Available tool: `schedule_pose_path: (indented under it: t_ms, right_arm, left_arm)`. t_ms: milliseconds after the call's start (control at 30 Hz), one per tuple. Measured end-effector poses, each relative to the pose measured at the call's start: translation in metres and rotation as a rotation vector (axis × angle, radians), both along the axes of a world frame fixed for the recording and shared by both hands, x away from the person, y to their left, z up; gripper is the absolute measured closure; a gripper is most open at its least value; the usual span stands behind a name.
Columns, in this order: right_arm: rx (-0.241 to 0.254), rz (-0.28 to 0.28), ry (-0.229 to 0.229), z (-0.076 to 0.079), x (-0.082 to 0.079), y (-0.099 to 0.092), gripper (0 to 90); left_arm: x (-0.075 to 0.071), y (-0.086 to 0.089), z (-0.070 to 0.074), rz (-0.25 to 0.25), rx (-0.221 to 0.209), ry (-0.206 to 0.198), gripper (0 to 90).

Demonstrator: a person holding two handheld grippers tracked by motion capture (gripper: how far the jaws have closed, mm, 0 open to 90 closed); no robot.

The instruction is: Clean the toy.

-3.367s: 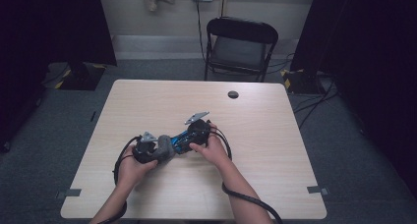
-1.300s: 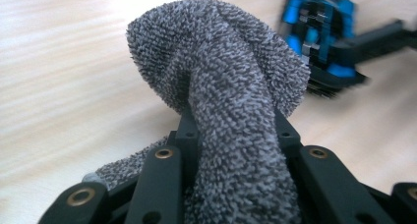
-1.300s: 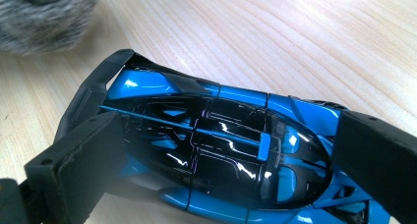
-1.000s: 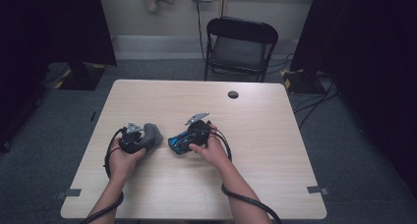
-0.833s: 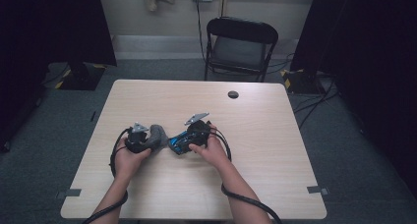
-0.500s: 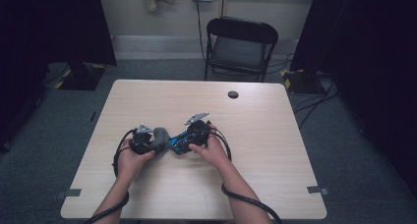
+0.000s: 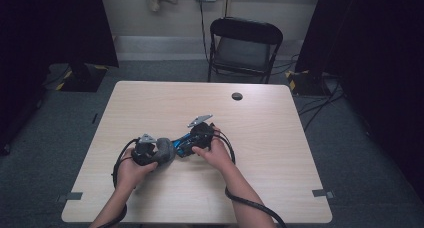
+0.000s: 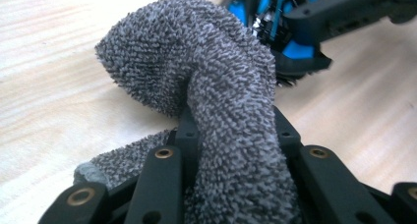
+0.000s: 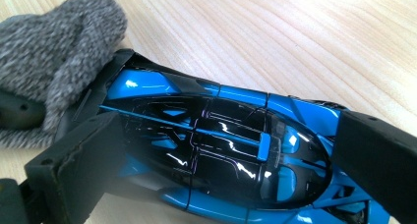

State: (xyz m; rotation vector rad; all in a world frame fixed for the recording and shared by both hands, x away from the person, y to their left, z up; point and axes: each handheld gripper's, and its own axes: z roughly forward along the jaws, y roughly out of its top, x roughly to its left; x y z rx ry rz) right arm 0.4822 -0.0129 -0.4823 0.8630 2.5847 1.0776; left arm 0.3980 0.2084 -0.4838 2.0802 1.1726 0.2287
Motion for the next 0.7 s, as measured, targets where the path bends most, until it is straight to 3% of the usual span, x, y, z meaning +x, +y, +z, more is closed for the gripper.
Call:
schedule_pose_path:
  t_ms: [300,700]
  right_arm:
    - [0.000,0.000,-0.002,0.000,0.000,0.000,0.0]
    - [0.005,-0.001,-0.005,-0.001,0.000,-0.001,0.0]
  left_arm:
    - [-0.009,-0.006,-0.001,-0.026,-0.010,0.004,66.7]
    - [-0.011,-0.009,0.000,-0.042,-0.014,0.011,66.6]
